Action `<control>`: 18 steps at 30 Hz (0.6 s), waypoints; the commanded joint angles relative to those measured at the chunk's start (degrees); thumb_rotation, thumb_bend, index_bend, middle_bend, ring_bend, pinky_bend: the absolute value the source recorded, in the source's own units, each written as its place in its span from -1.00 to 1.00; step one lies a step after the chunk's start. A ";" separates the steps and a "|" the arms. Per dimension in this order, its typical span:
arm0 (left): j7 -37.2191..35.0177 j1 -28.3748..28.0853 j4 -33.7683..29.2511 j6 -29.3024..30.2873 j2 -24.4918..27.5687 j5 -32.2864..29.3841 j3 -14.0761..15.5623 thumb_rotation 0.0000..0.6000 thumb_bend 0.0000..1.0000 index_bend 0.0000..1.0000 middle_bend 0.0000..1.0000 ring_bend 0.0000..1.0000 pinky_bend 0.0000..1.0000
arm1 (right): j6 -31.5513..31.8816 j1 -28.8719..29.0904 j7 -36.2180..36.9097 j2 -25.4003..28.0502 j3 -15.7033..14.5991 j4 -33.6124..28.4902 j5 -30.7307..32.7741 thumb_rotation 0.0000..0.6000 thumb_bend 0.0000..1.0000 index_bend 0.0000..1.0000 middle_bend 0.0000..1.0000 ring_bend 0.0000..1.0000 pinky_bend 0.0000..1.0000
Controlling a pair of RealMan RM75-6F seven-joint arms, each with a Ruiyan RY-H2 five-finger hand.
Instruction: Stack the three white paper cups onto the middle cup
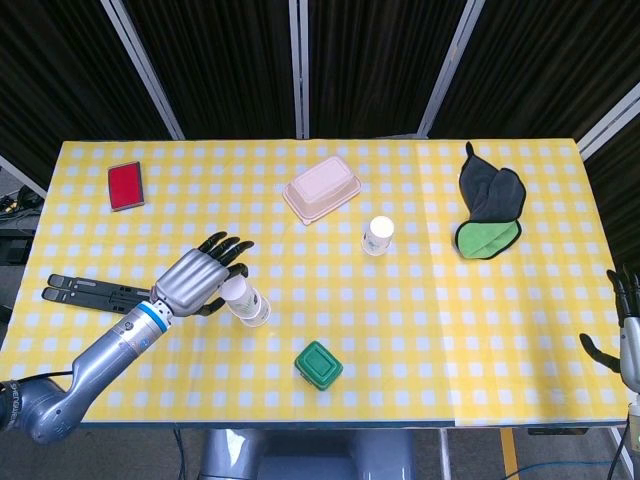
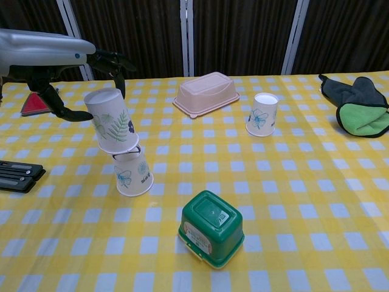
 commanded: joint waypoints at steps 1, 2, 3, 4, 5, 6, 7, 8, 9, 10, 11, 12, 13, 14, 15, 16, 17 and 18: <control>1.05 -0.27 -0.33 0.48 -0.10 -0.78 0.49 1.00 -0.13 -0.37 -1.00 -1.00 -1.00 | 0.24 -0.11 0.23 0.14 -0.03 -0.18 -0.21 1.00 -0.81 -0.77 -1.00 -1.00 -1.00; 1.41 -0.36 -0.27 0.61 -0.25 -0.98 0.60 1.00 -0.13 -0.37 -1.00 -1.00 -1.00 | 0.30 -0.14 0.35 0.19 -0.05 -0.20 -0.29 1.00 -0.81 -0.77 -1.00 -1.00 -1.00; 1.75 -0.46 -0.20 0.71 -0.46 -1.18 0.73 1.00 -0.13 -0.37 -1.00 -1.00 -1.00 | 0.41 -0.18 0.40 0.23 -0.09 -0.30 -0.45 1.00 -0.81 -0.77 -1.00 -1.00 -1.00; 2.21 -0.60 -0.10 0.78 -0.74 -1.52 0.92 1.00 -0.13 -0.37 -1.00 -1.00 -1.00 | 0.54 -0.23 0.44 0.31 -0.14 -0.40 -0.60 1.00 -0.81 -0.77 -1.00 -1.00 -1.00; 2.51 -0.72 -0.07 0.82 -0.93 -1.83 1.02 1.00 -0.13 -0.37 -1.00 -1.00 -1.00 | 0.58 -0.25 0.43 0.33 -0.17 -0.46 -0.67 1.00 -0.81 -0.77 -1.00 -1.00 -1.00; 2.77 -0.82 -0.06 0.85 -1.15 -2.17 1.14 1.00 -0.13 -0.37 -1.00 -1.00 -1.00 | 0.61 -0.28 0.43 0.35 -0.20 -0.51 -0.72 1.00 -0.81 -0.77 -1.00 -1.00 -1.00; 3.08 -0.95 -0.04 0.84 -1.33 -2.58 1.27 1.00 -0.13 -0.37 -1.00 -1.00 -1.00 | 0.67 -0.30 0.42 0.37 -0.23 -0.55 -0.78 1.00 -0.81 -0.77 -1.00 -1.00 -1.00; 3.55 -1.17 -0.01 0.76 -1.52 -3.15 1.44 1.00 -0.13 -0.37 -1.00 -1.00 -1.00 | 0.72 -0.33 0.39 0.38 -0.27 -0.58 -0.86 1.00 -0.81 -0.77 -1.00 -1.00 -1.00; 3.90 -1.34 0.08 0.77 -1.71 -3.53 1.54 1.00 -0.13 -0.38 -1.00 -1.00 -1.00 | 0.76 -0.35 0.38 0.40 -0.30 -0.61 -0.91 1.00 -0.81 -0.77 -1.00 -1.00 -1.00; 4.26 -1.50 0.23 0.80 -1.92 -3.91 1.63 1.00 -0.13 -0.38 -1.00 -1.00 -1.00 | 0.78 -0.37 0.37 0.40 -0.32 -0.64 -0.94 1.00 -0.81 -0.77 -1.00 -1.00 -1.00; 4.66 -1.71 0.47 0.84 -2.21 -4.46 1.74 1.00 -0.13 -0.39 -1.00 -1.00 -1.00 | 0.82 -0.39 0.34 0.40 -0.33 -0.68 -0.97 1.00 -0.81 -0.77 -1.00 -1.00 -1.00; 4.82 -1.88 0.78 0.86 -2.61 -4.93 1.76 1.00 -0.13 -0.40 -1.00 -1.00 -1.00 | 0.85 -0.41 0.33 0.40 -0.35 -0.70 -1.00 1.00 -0.81 -0.77 -1.00 -1.00 -1.00; 4.93 -2.05 1.10 0.83 -3.00 -5.36 1.79 1.00 -0.13 -0.41 -1.00 -1.00 -1.00 | 0.88 -0.42 0.32 0.40 -0.35 -0.72 -1.01 1.00 -0.81 -0.77 -1.00 -1.00 -1.00; 5.07 -2.29 1.48 0.75 -3.50 -5.96 1.86 1.00 -0.13 -0.41 -1.00 -1.00 -1.00 | 0.90 -0.44 0.30 0.40 -0.34 -0.74 -1.00 1.00 -0.81 -0.77 -1.00 -1.00 -1.00; 5.26 -2.47 1.78 0.74 -3.93 -6.33 1.92 1.00 -0.13 -0.41 -1.00 -1.00 -1.00 | 0.90 -0.45 0.29 0.41 -0.35 -0.75 -1.00 1.00 -0.81 -0.77 -1.00 -1.00 -1.00; 5.56 -2.67 2.14 0.76 -4.38 -6.61 2.02 1.00 -0.13 -0.42 -1.00 -1.00 -1.00 | 0.91 -0.46 0.28 0.42 -0.36 -0.77 -1.01 1.00 -0.81 -0.77 -1.00 -1.00 -1.00; 6.05 -2.95 2.67 0.75 -5.02 -6.99 2.20 1.00 -0.14 -0.43 -1.00 -1.00 -1.00 | 0.97 -0.50 0.28 0.45 -0.37 -0.82 -1.05 1.00 -0.81 -0.77 -1.00 -1.00 -1.00; 6.42 -3.16 3.08 0.75 -5.55 -7.34 2.34 1.00 -0.14 -0.44 -1.00 -1.00 -1.00 | 0.97 -0.50 0.26 0.44 -0.38 -0.82 -1.06 1.00 -0.81 -0.77 -1.00 -1.00 -1.00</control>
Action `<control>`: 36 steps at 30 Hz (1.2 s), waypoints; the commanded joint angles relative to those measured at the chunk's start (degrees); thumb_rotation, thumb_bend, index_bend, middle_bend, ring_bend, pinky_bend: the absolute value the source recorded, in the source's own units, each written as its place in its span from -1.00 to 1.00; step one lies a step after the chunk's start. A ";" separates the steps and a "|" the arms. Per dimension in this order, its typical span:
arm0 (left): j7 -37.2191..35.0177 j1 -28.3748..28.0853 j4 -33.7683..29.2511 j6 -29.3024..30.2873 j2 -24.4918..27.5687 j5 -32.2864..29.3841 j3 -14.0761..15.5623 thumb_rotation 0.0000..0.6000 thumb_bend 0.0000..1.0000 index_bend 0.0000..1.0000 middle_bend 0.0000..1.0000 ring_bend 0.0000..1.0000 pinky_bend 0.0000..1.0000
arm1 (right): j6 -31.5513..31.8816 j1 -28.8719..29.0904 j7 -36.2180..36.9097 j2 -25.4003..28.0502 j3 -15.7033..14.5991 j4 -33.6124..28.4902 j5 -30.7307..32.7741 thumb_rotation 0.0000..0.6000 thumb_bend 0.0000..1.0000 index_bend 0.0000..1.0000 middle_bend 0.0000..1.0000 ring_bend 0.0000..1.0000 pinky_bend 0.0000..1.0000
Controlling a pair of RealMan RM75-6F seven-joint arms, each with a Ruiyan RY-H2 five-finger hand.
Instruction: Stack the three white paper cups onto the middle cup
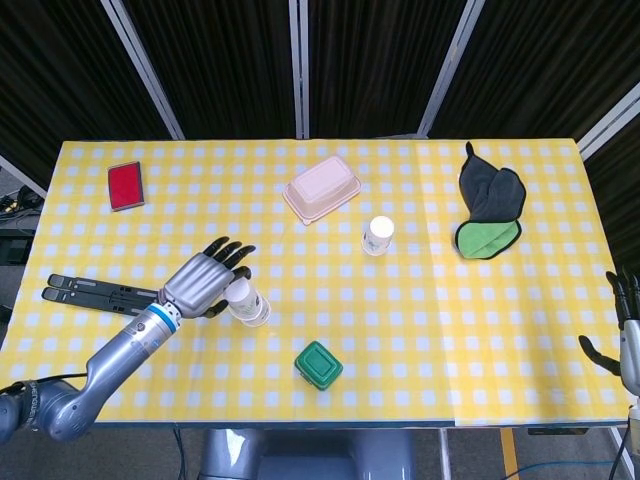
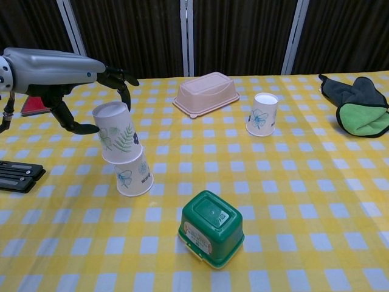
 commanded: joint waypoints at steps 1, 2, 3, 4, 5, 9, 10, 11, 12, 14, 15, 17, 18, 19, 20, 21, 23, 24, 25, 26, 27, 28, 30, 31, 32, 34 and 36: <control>1.24 -0.81 1.40 -0.01 -1.75 -1.19 0.48 1.00 -0.16 -0.48 -1.00 -1.00 -1.00 | 0.00 0.00 -0.02 -0.01 -0.01 0.00 -0.02 1.00 -0.81 -0.77 -1.00 -1.00 -1.00; 1.62 -1.08 1.96 0.03 -2.55 -1.58 0.62 1.00 -0.19 -0.51 -1.00 -1.00 -1.00 | 0.02 -0.01 -0.04 0.00 -0.03 0.00 -0.05 1.00 -0.81 -0.77 -1.00 -1.00 -1.00; 1.80 -1.26 2.36 0.00 -3.14 -1.91 0.71 1.00 -0.25 -0.57 -1.00 -1.00 -1.00 | 0.04 -0.02 -0.07 0.01 -0.03 0.00 -0.07 1.00 -0.81 -0.77 -1.00 -1.00 -1.00; 1.89 -1.42 2.70 -0.07 -3.69 -2.27 0.81 1.00 -0.31 -0.61 -1.00 -1.00 -1.00 | 0.07 -0.04 -0.10 0.02 -0.03 -0.02 -0.08 1.00 -0.81 -0.77 -1.00 -1.00 -1.00; 1.99 -1.58 3.02 -0.15 -4.19 -2.65 0.92 1.00 -0.40 -0.67 -1.00 -1.00 -1.00 | 0.08 -0.05 -0.12 0.03 -0.04 -0.04 -0.10 1.00 -0.81 -0.77 -1.00 -1.00 -1.00; 2.60 -2.38 3.57 -1.36 -5.15 -4.10 1.91 1.00 -0.63 -0.84 -1.00 -1.00 -1.00 | 0.02 -0.11 -0.24 0.05 -0.06 0.01 0.06 1.00 -0.81 -0.77 -1.00 -1.00 -1.00; 2.55 -2.38 3.45 -1.25 -5.17 -4.13 2.11 1.00 -0.64 -0.89 -1.00 -1.00 -1.00 | -0.12 -0.09 -0.28 0.03 -0.07 0.03 0.16 1.00 -0.81 -0.77 -1.00 -1.00 -1.00; 2.30 -2.24 3.31 -0.91 -5.22 -3.96 2.16 1.00 -0.64 -0.92 -1.00 -1.00 -1.00 | -0.25 -0.07 -0.32 0.01 -0.08 0.07 0.25 1.00 -0.81 -0.77 -1.00 -1.00 -1.00; 1.68 -1.86 3.03 -0.27 -5.15 -3.45 2.18 1.00 -0.64 -0.95 -1.00 -1.00 -1.00 | -0.44 -0.02 -0.47 -0.03 -0.11 0.13 0.34 1.00 -0.81 -0.77 -1.00 -1.00 -1.00; 0.76 -1.27 2.68 0.58 -4.99 -2.62 2.17 1.00 -0.64 -0.97 -1.00 -1.00 -1.00 | -0.56 0.04 -0.59 -0.11 -0.11 0.22 0.41 1.00 -0.81 -0.77 -1.00 -1.00 -1.00; -0.24 -0.56 2.37 1.61 -4.79 -1.65 2.12 1.00 -0.64 -0.97 -1.00 -1.00 -1.00 | -0.69 0.10 -0.69 -0.21 -0.12 0.34 0.47 1.00 -0.81 -0.77 -1.00 -1.00 -1.00; -2.42 1.47 2.09 4.53 -4.44 1.21 2.38 1.00 -0.64 -0.97 -1.00 -1.00 -1.00 | -1.16 0.28 -1.08 -0.48 -0.07 0.67 0.85 1.00 -0.81 -0.77 -1.00 -1.00 -1.00; -3.87 4.71 2.12 9.83 -3.85 4.03 3.10 1.00 -0.64 -0.97 -1.00 -1.00 -1.00 | -2.28 0.58 -1.08 -0.75 -0.04 1.03 1.65 1.00 -0.81 -0.77 -1.00 -1.00 -1.00; -4.46 6.99 2.34 13.57 -3.78 6.66 4.03 1.00 -0.64 -0.97 -1.00 -1.00 -1.00 | -3.00 0.81 -0.71 -0.82 0.17 1.18 2.29 1.00 -0.81 -0.77 -1.00 -1.00 -1.00; -5.02 8.89 2.86 16.58 -3.89 8.81 4.83 1.00 -0.64 -0.98 -1.00 -1.00 -1.00 | -3.54 1.01 -0.32 -0.84 0.41 1.27 2.81 1.00 -0.81 -0.77 -1.00 -1.00 -1.00; -5.83 11.06 3.52 19.95 -4.04 10.46 5.50 1.00 -0.64 -0.98 -1.00 -1.00 -1.00 | -4.17 1.28 0.09 -0.82 0.75 1.39 3.44 1.00 -0.81 -0.77 -1.00 -1.00 -1.00; -7.86 15.03 5.33 25.74 -4.64 13.33 6.59 1.00 -0.64 -0.98 -1.00 -1.00 -1.00 | -5.31 2.08 0.37 -0.77 1.52 1.52 4.36 1.00 -0.81 -0.77 -1.00 -1.00 -1.00; -8.71 16.51 6.17 27.75 -4.89 14.27 6.96 1.00 -0.64 -0.99 -1.00 -1.00 -1.00 | -5.81 2.52 0.35 -0.72 1.86 1.40 4.62 1.00 -0.81 -0.77 -1.00 -1.00 -1.00; -9.53 17.86 7.00 29.52 -5.08 15.12 7.28 1.00 -0.64 -0.99 -1.00 -1.00 -1.00 | -6.35 3.06 0.23 -0.64 2.18 1.15 4.75 1.00 -0.81 -0.77 -1.00 -1.00 -1.00; -10.31 19.10 7.76 31.09 -5.26 15.75 7.51 1.00 -0.64 -0.99 -1.00 -1.00 -1.00 | -6.93 3.68 -0.04 -0.51 2.49 0.78 4.75 1.00 -0.81 -0.77 -1.00 -1.00 -1.00; -11.03 20.29 8.49 32.57 -5.35 16.25 7.67 1.00 -0.64 -1.00 -1.00 -1.00 -1.00 | -7.66 4.54 -0.58 -0.35 2.79 0.23 4.55 1.00 -0.81 -0.77 -1.00 -1.00 -1.00; -11.50 21.01 8.91 33.47 -5.39 16.69 7.79 1.00 -0.64 -1.00 -1.00 -1.00 -1.00 | -8.17 5.15 -1.19 -0.23 3.01 -0.22 4.45 1.00 -0.81 -0.76 -1.00 -1.00 -1.00; -12.93 22.93 9.94 35.82 -5.34 17.79 7.97 1.00 -0.64 -1.00 -1.00 -1.00 -1.00 | -9.76 7.61 -4.15 -0.09 3.80 -1.90 3.62 1.00 -0.81 -0.73 -1.00 -1.00 -1.00; -13.52 23.62 10.32 36.58 -5.29 18.38 8.05 1.00 -0.64 -1.00 -1.00 -1.00 -1.00 | -10.75 8.77 -5.68 -0.15 4.18 -2.87 3.68 1.00 -0.81 -0.72 -1.00 -1.00 -1.00; -14.10 24.25 10.61 37.21 -5.23 18.83 8.08 1.00 -0.64 -1.00 -1.00 -1.00 -1.00 | -11.84 9.92 -7.20 -0.17 4.52 -3.94 3.82 1.00 -0.81 -0.70 -1.00 -1.00 -1.00; -15.08 25.14 10.92 37.90 -5.07 19.35 8.03 1.00 -0.64 -1.00 -1.00 -1.00 -1.00 | -13.90 12.05 -9.56 -0.33 5.18 -5.67 4.15 1.00 -0.81 -0.70 -1.00 -1.00 -1.00; -15.96 25.73 11.15 38.15 -4.49 20.11 7.95 1.00 -0.65 -1.00 -1.00 -1.00 -1.00 | -16.92 14.85 -11.93 -0.85 6.09 -7.41 5.23 1.00 -0.81 -0.70 -1.00 -1.00 -1.00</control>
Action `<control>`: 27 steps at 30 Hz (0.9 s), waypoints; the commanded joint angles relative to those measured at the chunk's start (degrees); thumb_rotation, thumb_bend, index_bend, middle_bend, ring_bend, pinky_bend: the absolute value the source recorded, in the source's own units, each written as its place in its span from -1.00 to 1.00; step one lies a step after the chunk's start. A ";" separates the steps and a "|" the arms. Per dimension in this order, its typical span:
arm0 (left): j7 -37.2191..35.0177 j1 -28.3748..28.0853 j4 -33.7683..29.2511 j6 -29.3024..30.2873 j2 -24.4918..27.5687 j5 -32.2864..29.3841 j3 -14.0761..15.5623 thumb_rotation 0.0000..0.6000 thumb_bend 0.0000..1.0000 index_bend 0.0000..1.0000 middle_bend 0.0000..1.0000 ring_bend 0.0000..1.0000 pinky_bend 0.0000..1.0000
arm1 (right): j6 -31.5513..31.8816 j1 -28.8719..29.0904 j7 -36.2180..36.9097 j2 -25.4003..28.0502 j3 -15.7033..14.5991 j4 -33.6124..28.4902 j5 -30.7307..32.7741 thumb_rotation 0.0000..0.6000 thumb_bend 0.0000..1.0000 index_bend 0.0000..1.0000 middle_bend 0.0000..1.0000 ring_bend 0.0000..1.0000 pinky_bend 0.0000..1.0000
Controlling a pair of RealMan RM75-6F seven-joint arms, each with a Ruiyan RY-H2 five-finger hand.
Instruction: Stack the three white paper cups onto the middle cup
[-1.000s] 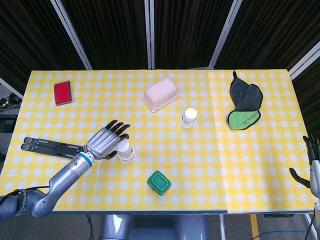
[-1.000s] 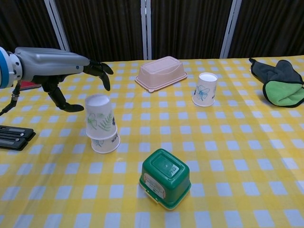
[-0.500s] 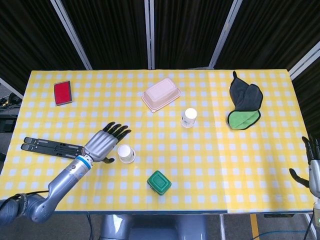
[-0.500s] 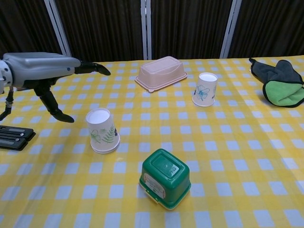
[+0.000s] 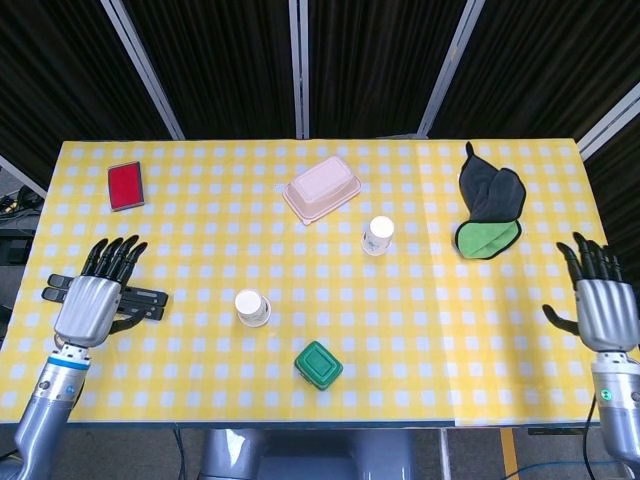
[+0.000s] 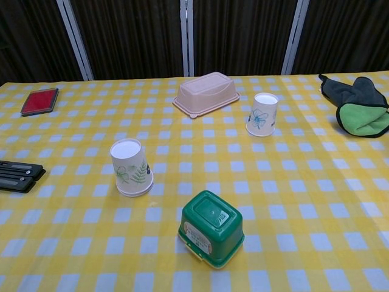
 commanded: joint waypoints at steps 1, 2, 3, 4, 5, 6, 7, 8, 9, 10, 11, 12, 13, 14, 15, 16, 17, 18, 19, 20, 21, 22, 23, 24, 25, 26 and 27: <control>-1.77 0.97 0.46 0.58 0.76 1.13 -0.14 1.00 -0.65 -1.00 -1.00 -1.00 -1.00 | -6.03 5.67 -5.07 -0.83 2.20 -3.86 2.04 1.00 -0.81 -0.70 -1.00 -1.00 -1.00; -2.51 1.19 0.55 0.60 0.92 1.31 -0.35 1.00 -0.65 -1.00 -1.00 -1.00 -1.00 | -7.85 7.25 -6.32 -1.25 2.76 -4.42 3.18 1.00 -0.81 -0.69 -1.00 -1.00 -1.00; -3.08 1.35 0.73 0.44 1.16 1.41 -0.50 1.00 -0.65 -1.00 -1.00 -1.00 -1.00 | -9.60 8.81 -7.46 -1.81 3.29 -4.75 4.40 1.00 -0.81 -0.68 -1.00 -1.00 -1.00; -3.60 1.48 0.90 0.18 1.39 1.40 -0.67 1.00 -0.65 -1.00 -1.00 -1.00 -1.00 | -11.33 10.42 -8.62 -2.51 3.85 -4.79 5.75 1.00 -0.81 -0.67 -1.00 -1.00 -1.00; -3.95 1.56 1.03 0.01 1.50 1.33 -0.84 1.00 -0.65 -1.00 -1.00 -1.00 -1.00 | -12.46 11.53 -9.48 -3.04 4.23 -4.62 6.77 1.00 -0.81 -0.66 -1.00 -1.00 -1.00; -4.28 1.63 1.19 -0.19 1.59 1.20 -1.02 1.00 -0.65 -1.00 -1.00 -1.00 -1.00 | -13.54 12.65 -10.47 -3.62 4.59 -4.33 7.84 1.00 -0.81 -0.63 -1.00 -1.00 -1.00; -4.65 1.73 1.44 -0.49 1.69 0.99 -1.28 1.00 -0.65 -1.00 -1.00 -1.00 -1.00 | -14.98 14.30 -12.09 -4.57 5.07 -3.69 9.50 1.00 -0.81 -0.60 -1.00 -1.00 -1.00; -4.83 1.82 1.62 -0.67 1.77 0.78 -1.47 1.00 -0.65 -1.00 -1.00 -1.00 -1.00 | -16.03 15.59 -13.31 -5.39 5.40 -3.09 10.60 1.00 -0.81 -0.57 -1.00 -1.00 -1.00; -4.99 1.91 1.79 -0.84 1.83 0.57 -1.65 1.00 -0.65 -1.00 -1.00 -1.00 -1.00 | -17.15 17.00 -14.57 -6.37 5.76 -2.21 11.89 1.00 -0.81 -0.55 -1.00 -1.00 -1.00; -5.36 2.05 1.99 -1.17 1.94 0.43 -1.93 1.00 -0.65 -1.00 -1.00 -1.00 -1.00 | -18.85 19.39 -16.77 -8.29 6.38 -0.38 14.64 1.00 -0.80 -0.52 -1.00 -1.00 -1.00; -5.74 2.14 2.04 -1.41 2.05 0.42 -2.11 1.00 -0.65 -1.00 -1.00 -1.00 -1.00 | -19.79 20.90 -18.06 -9.59 6.73 0.78 16.51 1.00 -0.79 -0.51 -1.00 -1.00 -1.00; -6.16 2.22 2.05 -1.64 2.19 0.43 -2.28 1.00 -0.65 -1.00 -1.00 -1.00 -1.00 | -20.64 22.29 -19.06 -10.79 7.03 1.86 18.24 1.00 -0.78 -0.50 -1.00 -1.00 -1.00; -6.69 2.35 2.08 -1.88 2.40 0.49 -2.51 1.00 -0.65 -1.00 -1.00 -1.00 -1.00 | -21.80 24.00 -20.03 -12.28 7.34 3.22 20.41 1.00 -0.77 -0.50 -1.00 -1.00 -1.00; -7.00 2.44 2.12 -2.06 2.55 0.54 -2.66 1.00 -0.65 -1.00 -1.00 -1.00 -1.00 | -22.64 25.18 -20.56 -13.31 7.50 4.21 21.92 1.00 -0.75 -0.50 -1.00 -1.00 -1.00; -7.28 2.51 2.16 -2.27 2.70 0.57 -2.80 1.00 -0.65 -1.00 -1.00 -1.00 -1.00 | -23.44 26.29 -21.03 -14.26 7.57 5.17 23.24 1.00 -0.75 -0.50 -1.00 -1.00 -1.00; -7.55 2.59 2.16 -2.45 2.83 0.59 -2.95 1.00 -0.65 -1.00 -1.00 -1.00 -1.00 | -24.16 27.34 -21.43 -15.15 7.58 6.09 24.36 1.00 -0.74 -0.50 -1.00 -1.00 -1.00; -7.86 2.67 2.16 -2.66 2.96 0.55 -3.11 1.00 -0.65 -1.00 -1.00 -1.00 -1.00 | -24.95 28.42 -21.73 -16.15 7.56 7.10 25.40 1.00 -0.73 -0.50 -1.00 -1.00 -1.00; -8.19 2.75 2.20 -3.02 3.12 0.45 -3.32 1.00 -0.65 -1.00 -1.00 -1.00 -1.00 | -25.77 29.69 -22.06 -17.36 7.50 8.51 26.63 1.00 -0.73 -0.50 -1.00 -1.00 -1.00; -8.37 2.78 2.21 -3.29 3.23 0.40 -3.47 1.00 -0.65 -1.00 -1.00 -1.00 -1.00 | -26.36 30.57 -22.32 -18.15 7.39 9.52 27.50 1.00 -0.73 -0.50 -1.00 -1.00 -1.00; -8.51 2.83 2.24 -3.52 3.31 0.41 -3.59 1.00 -0.65 -1.00 -1.00 -1.00 -1.00 | -26.96 31.43 -22.65 -18.85 7.24 10.51 28.33 1.00 -0.73 -0.50 -1.00 -1.00 -1.00; -8.66 2.86 2.29 -3.74 3.36 0.44 -3.72 1.00 -0.65 -1.00 -1.00 -1.00 -1.00 | -27.46 32.25 -23.03 -19.49 7.09 11.47 29.14 1.00 -0.73 -0.50 -1.00 -1.00 -1.00; -8.80 2.92 2.37 -3.99 3.38 0.48 -3.85 1.00 -0.65 -1.00 -1.00 -1.00 -1.00 | -28.01 33.30 -23.55 -20.29 6.89 12.69 30.15 1.00 -0.73 -0.50 -1.00 -1.00 -1.00; -8.91 2.95 2.42 -4.22 3.39 0.52 -3.95 1.00 -0.65 -1.00 -1.00 -1.00 -1.00 | -28.35 34.04 -23.86 -20.86 6.78 13.57 30.86 1.00 -0.73 -0.50 -1.00 -1.00 -1.00; -9.03 2.99 2.46 -4.43 3.41 0.55 -4.03 1.00 -0.65 -1.00 -1.00 -1.00 -1.00 | -28.67 34.72 -24.12 -21.37 6.69 14.40 31.58 1.00 -0.73 -0.50 -1.00 -1.00 -1.00; -9.18 3.03 2.49 -4.68 3.43 0.62 -4.16 1.00 -0.65 -1.00 -1.00 -1.00 -1.00 | -29.13 35.58 -24.37 -22.01 6.56 15.50 32.47 1.00 -0.73 -0.51 -1.00 -1.00 -1.00; -9.22 3.05 2.53 -4.80 3.42 0.64 -4.23 1.00 -0.65 -1.00 -1.00 -1.00 -1.00 | -29.35 35.98 -24.44 -22.30 6.50 16.04 32.85 1.00 -0.73 -0.51 -1.00 -1.00 -1.00; -9.23 3.07 2.58 -4.92 3.42 0.66 -4.30 1.00 -0.65 -1.00 -1.00 -1.00 -1.00 | -29.66 36.41 -24.46 -22.62 6.45 16.62 33.20 1.00 -0.73 -0.52 -1.00 -1.00 -1.00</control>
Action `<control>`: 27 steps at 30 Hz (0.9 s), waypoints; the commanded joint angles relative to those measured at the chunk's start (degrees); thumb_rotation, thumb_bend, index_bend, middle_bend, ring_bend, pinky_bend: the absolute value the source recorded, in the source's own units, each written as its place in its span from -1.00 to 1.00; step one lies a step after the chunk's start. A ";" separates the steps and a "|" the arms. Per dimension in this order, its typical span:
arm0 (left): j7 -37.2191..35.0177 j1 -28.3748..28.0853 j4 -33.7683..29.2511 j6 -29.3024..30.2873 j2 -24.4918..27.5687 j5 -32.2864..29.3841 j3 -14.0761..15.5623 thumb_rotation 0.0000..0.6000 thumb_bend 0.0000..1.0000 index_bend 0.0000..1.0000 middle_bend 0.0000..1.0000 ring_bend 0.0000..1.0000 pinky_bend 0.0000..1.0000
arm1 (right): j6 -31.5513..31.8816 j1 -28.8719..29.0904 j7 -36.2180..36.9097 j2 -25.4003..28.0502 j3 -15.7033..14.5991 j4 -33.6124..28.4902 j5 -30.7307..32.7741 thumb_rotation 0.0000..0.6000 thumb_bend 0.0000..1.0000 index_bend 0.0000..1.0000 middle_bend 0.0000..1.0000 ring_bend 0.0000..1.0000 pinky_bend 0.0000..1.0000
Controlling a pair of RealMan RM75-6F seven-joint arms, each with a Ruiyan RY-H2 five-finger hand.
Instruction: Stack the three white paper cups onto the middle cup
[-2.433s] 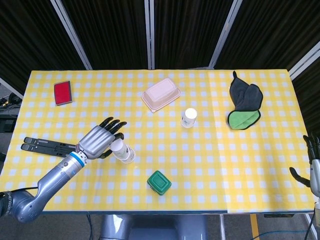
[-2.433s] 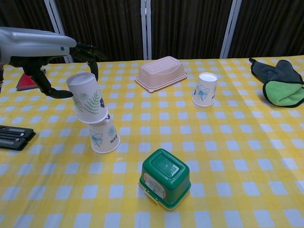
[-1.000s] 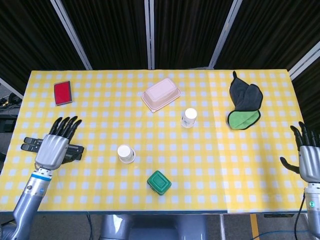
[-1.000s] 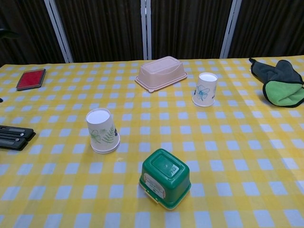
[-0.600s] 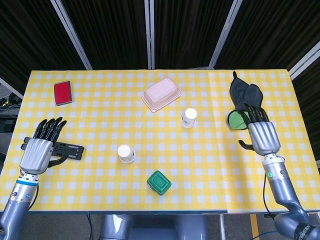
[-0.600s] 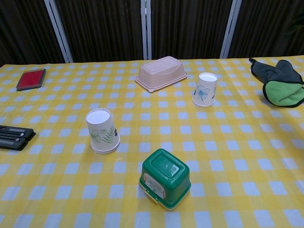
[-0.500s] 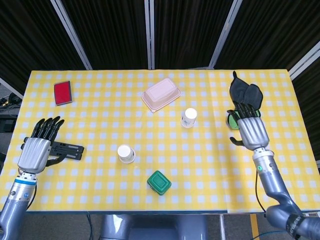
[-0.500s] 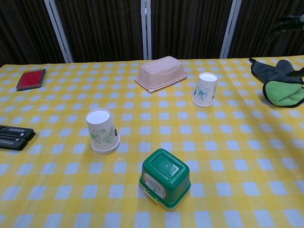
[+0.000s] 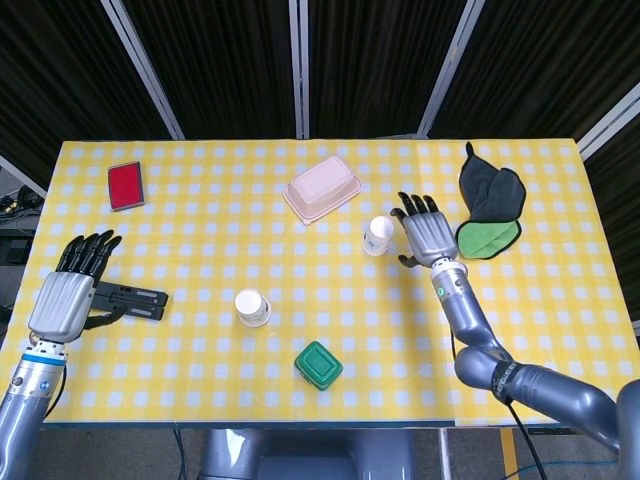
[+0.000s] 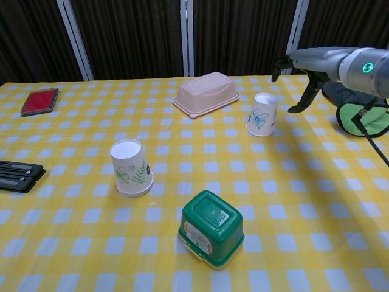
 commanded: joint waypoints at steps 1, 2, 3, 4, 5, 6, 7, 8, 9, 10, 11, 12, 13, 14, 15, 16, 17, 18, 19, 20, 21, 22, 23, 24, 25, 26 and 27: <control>-0.12 0.08 0.15 -0.29 0.00 0.03 -0.22 1.00 -0.65 -1.00 -1.00 -1.00 -1.00 | -1.43 1.71 -0.54 -1.55 -0.29 2.26 1.54 1.00 -0.73 -0.53 -1.00 -1.00 -1.00; -0.21 0.12 0.22 -0.45 -0.03 -0.06 -0.38 1.00 -0.65 -1.00 -1.00 -1.00 -1.00 | -1.88 2.30 -0.42 -2.02 -0.31 3.18 2.01 1.00 -0.73 -0.53 -1.00 -1.00 -1.00; -0.31 0.15 0.34 -0.74 -0.05 -0.22 -0.58 1.00 -0.65 -1.00 -1.00 -1.00 -1.00 | -2.76 3.14 -0.17 -2.83 -0.37 4.70 2.75 1.00 -0.73 -0.54 -1.00 -1.00 -1.00; -0.36 0.17 0.39 -0.91 -0.05 -0.24 -0.69 1.00 -0.65 -1.00 -1.00 -1.00 -1.00 | -3.30 3.71 0.01 -3.41 -0.45 5.92 3.21 1.00 -0.72 -0.54 -1.00 -1.00 -1.00; -0.42 0.21 0.45 -1.03 -0.06 -0.26 -0.81 1.00 -0.65 -1.00 -1.00 -1.00 -1.00 | -3.75 4.15 0.18 -3.90 -0.63 6.93 3.52 1.00 -0.72 -0.54 -1.00 -1.00 -1.00; -0.47 0.26 0.48 -1.12 -0.07 -0.25 -0.92 1.00 -0.65 -1.00 -1.00 -1.00 -1.00 | -4.02 4.51 0.37 -4.28 -0.79 7.74 3.70 1.00 -0.72 -0.54 -1.00 -1.00 -1.00; -0.52 0.30 0.50 -1.22 -0.08 -0.21 -1.01 1.00 -0.65 -1.00 -1.00 -1.00 -1.00 | -4.27 4.83 0.58 -4.62 -0.94 8.48 3.83 1.00 -0.71 -0.54 -1.00 -1.00 -1.00; -0.58 0.32 0.53 -1.37 -0.08 -0.17 -1.07 1.00 -0.65 -1.00 -1.00 -1.00 -1.00 | -4.50 5.16 0.83 -4.97 -1.05 9.20 3.95 1.00 -0.71 -0.54 -1.00 -1.00 -1.00; -0.61 0.35 0.54 -1.46 -0.08 -0.15 -1.12 1.00 -0.65 -1.00 -1.00 -1.00 -1.00 | -4.65 5.37 0.99 -5.20 -1.11 9.68 4.03 1.00 -0.70 -0.54 -1.00 -1.00 -1.00; -0.66 0.39 0.58 -1.59 -0.08 -0.13 -1.19 1.00 -0.65 -1.00 -1.00 -1.00 -1.00 | -4.90 5.69 1.24 -5.54 -1.19 10.37 4.15 1.00 -0.69 -0.54 -1.00 -1.00 -1.00; -0.71 0.44 0.62 -1.72 -0.07 -0.12 -1.29 1.00 -0.65 -1.00 -1.00 -1.00 -1.00 | -5.22 6.10 1.58 -5.95 -1.29 11.26 4.23 1.00 -0.67 -0.54 -1.00 -1.00 -1.00; -0.80 0.49 0.65 -1.79 -0.06 -0.13 -1.40 1.00 -0.65 -1.00 -1.00 -1.00 -1.00 | -5.41 6.40 1.81 -6.26 -1.37 11.92 4.25 1.00 -0.67 -0.54 -1.00 -1.00 -1.00; -0.90 0.55 0.68 -1.84 -0.04 -0.14 -1.51 1.00 -0.65 -1.00 -1.00 -1.00 -1.00 | -5.60 6.69 1.97 -6.55 -1.49 12.54 4.27 1.00 -0.65 -0.54 -1.00 -1.00 -1.00; -0.94 0.58 0.71 -1.87 -0.03 -0.15 -1.59 1.00 -0.65 -1.00 -1.00 -1.00 -1.00 | -5.72 6.88 2.06 -6.73 -1.57 12.92 4.28 1.00 -0.65 -0.53 -1.00 -1.00 -1.00; -0.97 0.63 0.78 -1.92 -0.03 -0.20 -1.71 1.00 -0.65 -1.00 -1.00 -1.00 -1.00 | -5.89 7.15 2.23 -7.01 -1.67 13.46 4.28 1.00 -0.63 -0.53 -1.00 -1.00 -1.00; -1.00 0.66 0.82 -1.98 -0.03 -0.26 -1.80 1.00 -0.65 -1.00 -1.00 -1.00 -1.00 | -6.02 7.32 2.34 -7.19 -1.74 13.81 4.29 1.00 -0.61 -0.51 -1.00 -1.00 -1.00; -1.10 0.69 0.89 -2.14 -0.04 -0.36 -1.95 1.00 -0.65 -1.00 -1.00 -1.00 -1.00 | -6.26 7.65 2.55 -7.54 -1.88 14.47 4.34 1.00 -0.60 -0.50 -1.00 -1.00 -1.00; -1.19 0.73 0.92 -2.23 -0.03 -0.39 -2.03 1.00 -0.65 -1.00 -1.00 -1.00 -1.00 | -6.42 7.86 2.71 -7.79 -1.99 14.92 4.37 1.00 -0.58 -0.47 -1.00 -1.00 -1.00; -1.23 0.76 0.96 -2.32 -0.04 -0.38 -2.10 1.00 -0.65 -1.00 -1.00 -1.00 -1.00 | -6.54 8.05 2.89 -8.04 -2.09 15.35 4.36 1.00 -0.55 -0.43 -1.00 -1.00 -1.00; -1.25 0.78 1.02 -2.41 -0.05 -0.33 -2.16 1.00 -0.65 -1.00 -1.00 -1.00 -1.00 | -6.63 8.22 3.08 -8.29 -2.19 15.74 4.33 1.00 -0.54 -0.41 -1.00 -1.00 -1.00; -1.32 0.80 1.07 -2.55 -0.07 -0.26 -2.22 1.00 -0.65 -1.00 -1.00 -1.00 -1.00 | -6.68 8.40 3.35 -8.61 -2.33 16.22 4.26 1.00 -0.51 -0.36 -1.00 -1.00 -1.00; -1.38 0.82 1.10 -2.66 -0.09 -0.19 -2.24 1.00 -0.65 -1.00 -1.00 -1.00 -1.00 | -6.72 8.51 3.53 -8.84 -2.46 16.54 4.18 1.00 -0.49 -0.32 -1.00 -1.00 -1.00; -1.42 0.83 1.12 -2.78 -0.08 -0.09 -2.25 1.00 -0.65 -1.00 -1.00 -1.00 -1.00 | -6.73 8.61 3.65 -9.07 -2.61 16.84 4.10 1.00 -0.47 -0.29 -0.99 -1.00 -1.00; -1.45 0.85 1.11 -2.85 -0.08 0.01 -2.26 1.00 -0.65 -1.00 -1.00 -1.00 -1.00 | -6.67 8.69 3.77 -9.27 -2.76 17.08 3.98 1.00 -0.45 -0.24 -0.98 -1.00 -0.99; -1.49 0.88 1.14 -2.88 -0.09 0.11 -2.30 1.00 -0.65 -1.00 -1.00 -1.00 -1.00 | -6.51 8.74 3.94 -9.45 -2.86 17.23 3.78 1.00 -0.43 -0.21 -0.96 -1.00 -0.98; -1.54 0.91 1.17 -2.90 -0.11 0.23 -2.32 1.00 -0.65 -1.00 -1.00 -1.00 -1.00 | -6.24 8.77 4.15 -9.62 -2.94 17.30 3.49 1.00 -0.43 -0.19 -0.95 -1.00 -0.97; -1.58 0.94 1.19 -2.91 -0.13 0.34 -2.36 1.00 -0.65 -1.00 -1.00 -1.00 -1.00 | -5.93 8.78 4.38 -9.75 -3.01 17.25 3.13 1.00 -0.43 -0.17 -0.94 -1.00 -0.96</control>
